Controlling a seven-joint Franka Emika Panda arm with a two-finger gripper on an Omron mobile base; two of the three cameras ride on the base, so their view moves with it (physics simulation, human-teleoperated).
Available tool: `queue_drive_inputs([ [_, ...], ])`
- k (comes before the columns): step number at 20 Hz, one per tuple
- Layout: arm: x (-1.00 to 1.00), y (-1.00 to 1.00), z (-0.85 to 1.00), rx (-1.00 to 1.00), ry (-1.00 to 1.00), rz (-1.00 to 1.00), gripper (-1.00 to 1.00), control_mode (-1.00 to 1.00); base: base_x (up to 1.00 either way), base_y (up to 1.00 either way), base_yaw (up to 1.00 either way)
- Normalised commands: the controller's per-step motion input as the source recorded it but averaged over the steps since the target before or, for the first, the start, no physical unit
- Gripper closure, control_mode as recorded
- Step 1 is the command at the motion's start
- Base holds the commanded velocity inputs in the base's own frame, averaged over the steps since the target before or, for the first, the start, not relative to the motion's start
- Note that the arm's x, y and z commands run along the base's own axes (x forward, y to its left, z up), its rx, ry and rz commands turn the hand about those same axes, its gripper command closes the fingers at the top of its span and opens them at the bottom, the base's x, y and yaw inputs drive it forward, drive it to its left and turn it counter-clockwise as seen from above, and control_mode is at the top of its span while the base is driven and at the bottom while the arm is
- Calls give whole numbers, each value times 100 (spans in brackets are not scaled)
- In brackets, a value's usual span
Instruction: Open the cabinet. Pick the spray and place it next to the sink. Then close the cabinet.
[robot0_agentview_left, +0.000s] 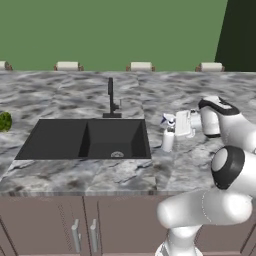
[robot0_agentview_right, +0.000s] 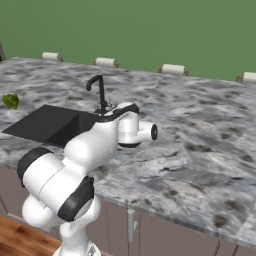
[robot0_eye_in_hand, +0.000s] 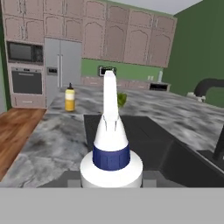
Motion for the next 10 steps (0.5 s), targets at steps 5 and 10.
queue_drive_inputs([
  [5,17,-7,-27,0,-1,3,100,-100,0,0,0],
  [10,21,-6,-19,1,-5,4,100,-100,0,0,0],
])
